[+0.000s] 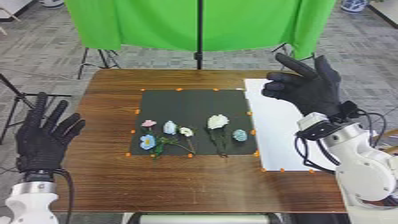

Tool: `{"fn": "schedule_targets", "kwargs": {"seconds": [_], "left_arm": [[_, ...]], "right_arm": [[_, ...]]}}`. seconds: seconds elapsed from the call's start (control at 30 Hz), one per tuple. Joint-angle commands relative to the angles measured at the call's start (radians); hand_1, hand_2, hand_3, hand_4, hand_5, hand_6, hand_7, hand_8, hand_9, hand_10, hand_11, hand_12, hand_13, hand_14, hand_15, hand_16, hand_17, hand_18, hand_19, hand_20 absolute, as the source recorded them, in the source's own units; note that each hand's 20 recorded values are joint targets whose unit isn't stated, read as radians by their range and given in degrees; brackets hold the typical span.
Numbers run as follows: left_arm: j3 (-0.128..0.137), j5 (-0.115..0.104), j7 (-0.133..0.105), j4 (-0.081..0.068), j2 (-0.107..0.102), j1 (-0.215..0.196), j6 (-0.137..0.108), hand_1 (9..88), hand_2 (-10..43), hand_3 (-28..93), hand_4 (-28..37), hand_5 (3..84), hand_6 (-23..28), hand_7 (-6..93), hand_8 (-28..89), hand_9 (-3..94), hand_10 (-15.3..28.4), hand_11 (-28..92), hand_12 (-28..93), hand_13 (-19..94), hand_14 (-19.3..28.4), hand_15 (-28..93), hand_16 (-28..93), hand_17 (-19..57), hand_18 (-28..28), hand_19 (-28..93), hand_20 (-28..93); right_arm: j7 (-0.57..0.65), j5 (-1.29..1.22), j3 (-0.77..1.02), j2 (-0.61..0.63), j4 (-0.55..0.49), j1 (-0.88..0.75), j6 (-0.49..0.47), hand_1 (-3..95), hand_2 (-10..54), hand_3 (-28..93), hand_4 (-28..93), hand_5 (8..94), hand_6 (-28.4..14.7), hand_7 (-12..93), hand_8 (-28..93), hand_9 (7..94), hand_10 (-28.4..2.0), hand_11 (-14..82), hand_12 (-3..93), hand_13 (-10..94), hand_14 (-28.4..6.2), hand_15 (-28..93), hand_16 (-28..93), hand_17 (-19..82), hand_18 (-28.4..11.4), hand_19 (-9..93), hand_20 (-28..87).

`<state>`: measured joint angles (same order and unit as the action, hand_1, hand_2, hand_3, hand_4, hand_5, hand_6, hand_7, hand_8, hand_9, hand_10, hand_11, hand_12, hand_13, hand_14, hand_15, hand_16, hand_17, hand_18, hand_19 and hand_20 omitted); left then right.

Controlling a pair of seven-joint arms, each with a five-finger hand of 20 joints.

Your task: Arrange flowers

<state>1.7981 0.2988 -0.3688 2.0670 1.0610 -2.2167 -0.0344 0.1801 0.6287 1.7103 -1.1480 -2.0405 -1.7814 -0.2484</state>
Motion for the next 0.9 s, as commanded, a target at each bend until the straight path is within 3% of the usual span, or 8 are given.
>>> {"fn": "schedule_targets", "kwargs": {"seconds": [0.03,0.2,0.33,0.4,0.5,0.6,0.7,0.9], "left_arm": [[-0.005,0.048,0.038,0.006,0.012,-0.001,-0.05,47.3,2.3,58,-21.1,51.8,3.4,19.7,-8,53.6,14.5,43,23,50,13.1,75,0,19.8,21.5,81,9],[-0.023,0.091,0.039,0.007,-0.018,0.035,-0.098,54.9,7.2,50,-20.5,54.5,4.5,25.7,2,54.6,13.5,41,23,51,11.2,69,-1,20.4,19.9,81,18],[-0.045,0.072,0.049,0.014,-0.039,0.061,-0.137,49.0,7.6,58,-23.1,52.3,3.9,22.0,-6,50.6,13.2,33,19,47,12.4,55,-3,12.0,18.3,62,16],[-0.056,0.062,0.054,0.019,-0.051,0.078,-0.179,45.6,7.8,61,-24.1,50.7,4.5,20.8,-11,47.7,13.4,29,16,42,13.2,48,-5,6.6,16.8,48,15],[-0.091,0.088,0.075,0.004,-0.076,0.135,-0.256,46.4,8.5,62,-25.8,50.0,4.7,20.3,-12,45.4,12.8,27,14,37,11.6,39,-7,4.9,15.1,39,14],[-0.124,-0.003,0.056,-0.011,-0.097,0.182,-0.255,46.8,8.3,63,-26.0,49.1,4.6,20.4,-12,40.7,12.3,25,12,31,9.9,32,-9,3.7,13.2,34,13],[-0.145,-0.132,0.014,-0.02,-0.115,0.209,-0.22,38.8,11.4,67,-27.2,46.8,5.4,17.2,-11,36.3,12.8,23,9,26,10.1,28,-9,2.3,12.5,31,13],[-0.153,-0.114,0.009,-0.031,-0.128,0.234,-0.187,31.6,13.0,69,-28.2,43.0,5.8,12.6,-10,32.6,13.0,19,7,24,10.5,24,-8,-0.5,12.6,28,13]], "right_arm": [[0.064,0.08,-0.001,-0.031,0.008,-0.013,-0.068,34.7,4.7,73,-24,57.8,-1.5,35,4,63.7,-14.8,34.3,29.0,57,-12.0,50,25,22,-19.5,60,34],[0.09,0.121,-0.015,-0.04,-0.001,-0.022,-0.07,50.3,2.5,68,-28,59.4,1.1,48,11,70.2,-10.3,31.6,44.5,61,-9.0,55,30,23,-17.4,60,35],[0.091,0.13,-0.023,-0.039,-0.012,-0.036,-0.034,50.6,1.6,70,-28,58.8,1.5,48,10,70.8,-9.7,25.2,46.6,60,-7.8,49,36,23,-16.8,58,33],[0.108,0.124,-0.013,-0.04,-0.012,-0.035,-0.063,46.9,-0.7,70,-27,57.4,1.0,46,8,67.0,-11.7,27.5,35.1,58,-9.3,46,29,22,-16.5,52,29],[0.115,0.172,-0.002,-0.026,-0.029,-0.039,-0.073,37.8,-1.9,74,-25,56.8,-0.7,32,-3,61.8,-14.3,18.1,22.7,52,-11.9,31,22,20,-16.5,41,23],[0.082,0.223,-0.02,0.003,-0.048,-0.037,-0.038,32.0,-2.4,75,-24,55.4,-1.4,24,-12,56.8,-15.6,10.1,18.7,46,-13.1,20,20,18,-16.9,36,20],[0.038,0.276,-0.05,0.017,-0.061,-0.033,0.008,28.4,-1.1,73,-23,52.3,-2.6,20,-11,50.7,-16.5,6.4,17.1,40,-14.4,16,20,17,-17.2,33,19],[0.021,0.276,-0.063,0.032,-0.059,-0.015,0.03,23.9,3.0,73,-22,48.7,-3.3,17,-10,45.6,-16.8,5.3,16.2,36,-15.7,14,21,15,-17.8,31,18]]}}
